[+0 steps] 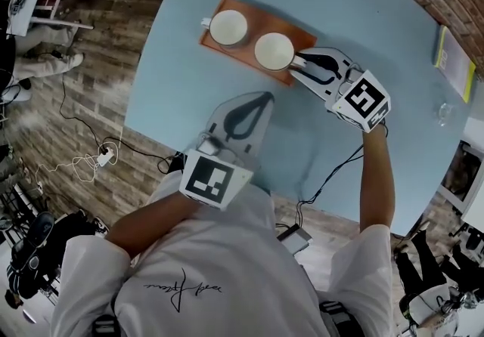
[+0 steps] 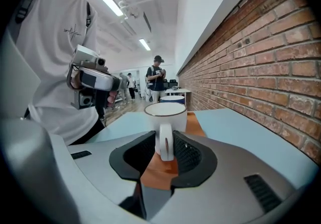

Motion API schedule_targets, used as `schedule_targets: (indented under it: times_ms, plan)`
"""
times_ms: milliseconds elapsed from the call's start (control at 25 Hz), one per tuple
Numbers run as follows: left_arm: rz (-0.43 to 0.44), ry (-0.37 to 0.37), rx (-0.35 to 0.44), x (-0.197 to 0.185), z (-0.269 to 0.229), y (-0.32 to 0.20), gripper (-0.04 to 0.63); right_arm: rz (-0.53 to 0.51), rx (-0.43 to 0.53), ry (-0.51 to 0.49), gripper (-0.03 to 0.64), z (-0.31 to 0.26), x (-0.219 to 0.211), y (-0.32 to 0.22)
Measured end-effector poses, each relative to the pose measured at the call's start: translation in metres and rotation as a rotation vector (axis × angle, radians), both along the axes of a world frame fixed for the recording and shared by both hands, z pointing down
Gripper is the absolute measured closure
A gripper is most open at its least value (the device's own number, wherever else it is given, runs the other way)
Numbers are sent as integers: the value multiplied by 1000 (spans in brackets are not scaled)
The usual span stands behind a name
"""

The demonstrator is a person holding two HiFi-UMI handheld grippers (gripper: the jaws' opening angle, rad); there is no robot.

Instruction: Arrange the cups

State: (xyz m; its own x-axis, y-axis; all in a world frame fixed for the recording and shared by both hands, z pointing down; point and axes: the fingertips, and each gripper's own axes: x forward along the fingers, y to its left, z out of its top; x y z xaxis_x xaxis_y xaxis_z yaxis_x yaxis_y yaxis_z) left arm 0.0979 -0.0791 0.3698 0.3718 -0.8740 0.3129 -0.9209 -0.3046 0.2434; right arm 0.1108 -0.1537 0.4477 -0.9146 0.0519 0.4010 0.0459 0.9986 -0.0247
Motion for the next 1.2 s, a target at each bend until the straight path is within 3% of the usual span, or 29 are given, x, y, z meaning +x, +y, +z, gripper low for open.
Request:
schedule_targets:
  times_ms: [160, 600, 1200]
  plan:
    - [-10, -5, 0, -5, -1, -1, 588, 23, -14, -20, 535, 1, -4, 4]
    - [-23, -10, 1, -10, -2, 1, 588, 144, 39, -44, 548, 1, -3, 6]
    - [-5, -14, 40, -32, -8, 9, 588, 322, 19, -80, 551, -12, 3, 13]
